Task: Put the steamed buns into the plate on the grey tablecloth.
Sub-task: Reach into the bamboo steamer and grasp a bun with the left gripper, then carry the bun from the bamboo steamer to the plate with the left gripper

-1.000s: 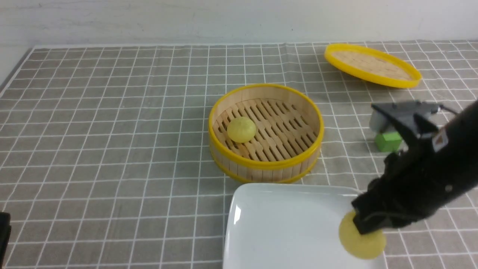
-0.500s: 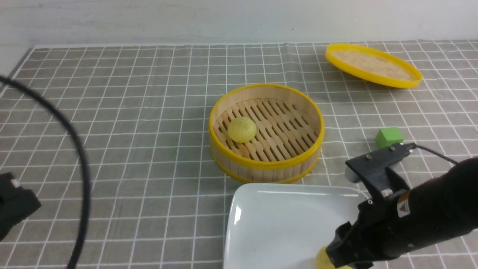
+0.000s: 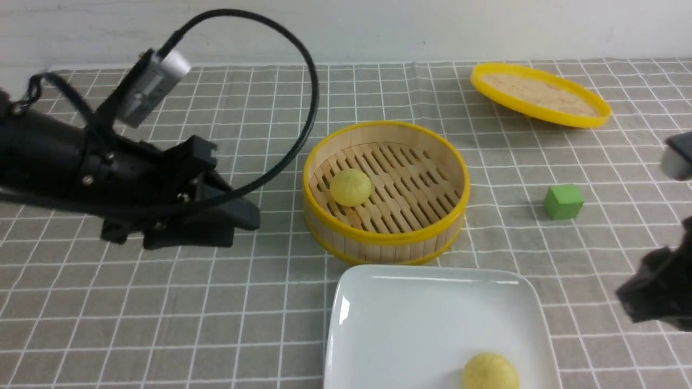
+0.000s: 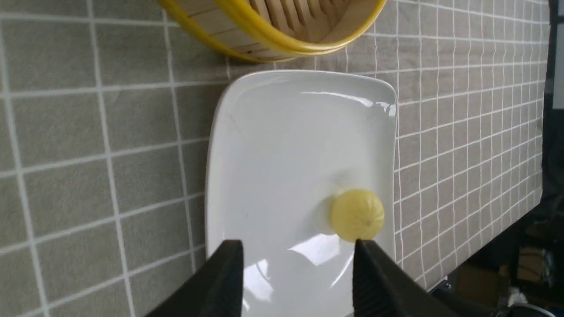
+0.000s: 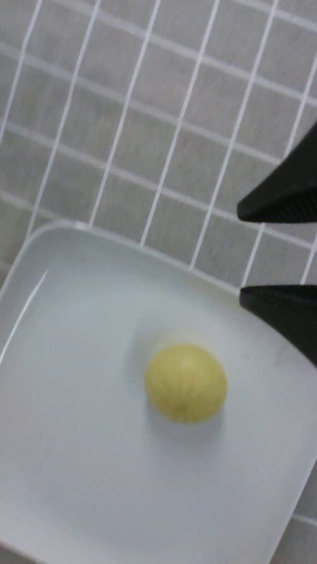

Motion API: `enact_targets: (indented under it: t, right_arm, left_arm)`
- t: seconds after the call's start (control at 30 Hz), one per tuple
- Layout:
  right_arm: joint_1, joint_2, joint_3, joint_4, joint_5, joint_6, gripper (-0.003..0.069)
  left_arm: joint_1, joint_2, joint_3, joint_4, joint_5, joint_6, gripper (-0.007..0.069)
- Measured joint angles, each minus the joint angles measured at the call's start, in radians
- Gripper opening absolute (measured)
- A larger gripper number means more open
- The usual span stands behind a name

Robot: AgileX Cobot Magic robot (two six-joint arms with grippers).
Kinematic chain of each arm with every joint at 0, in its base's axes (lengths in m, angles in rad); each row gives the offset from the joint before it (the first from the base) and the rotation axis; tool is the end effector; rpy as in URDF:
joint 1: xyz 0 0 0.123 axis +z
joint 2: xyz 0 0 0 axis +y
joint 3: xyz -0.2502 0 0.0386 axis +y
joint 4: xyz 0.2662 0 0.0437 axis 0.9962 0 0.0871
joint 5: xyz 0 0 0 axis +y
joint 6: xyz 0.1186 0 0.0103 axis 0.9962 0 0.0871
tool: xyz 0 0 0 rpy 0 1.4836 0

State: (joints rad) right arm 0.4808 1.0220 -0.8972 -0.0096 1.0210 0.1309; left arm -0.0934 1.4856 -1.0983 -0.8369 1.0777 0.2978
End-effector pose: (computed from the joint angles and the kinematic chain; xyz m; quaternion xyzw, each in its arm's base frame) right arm 0.2046 0.1056 0.2630 -0.1697 0.9524 0.0719 0.2429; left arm 0.3045 -0.1068 0.2317 0.0228 0.9226 -0.3639 0.1258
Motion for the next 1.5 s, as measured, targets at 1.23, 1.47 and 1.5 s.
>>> enact_targets:
  t: [1.23, 1.47, 1.5]
  right_arm:
    - [-0.008, -0.114, 0.001, -0.082, 0.038, 0.117, 0.0118]
    - [-0.008, -0.166, 0.001, -0.097, 0.091, 0.117, 0.0121]
    - [-0.008, -0.174, 0.001, -0.100, 0.096, 0.117, 0.0122]
  left_arm:
    - [-0.432, 0.706, -0.872, 0.807, -0.010, -0.499, 0.0020]
    - [-0.442, 0.481, -0.897, 0.808, 0.097, -0.483, 0.0018]
    - [-0.443, 0.474, -0.897, 0.809, 0.107, -0.483, 0.0018]
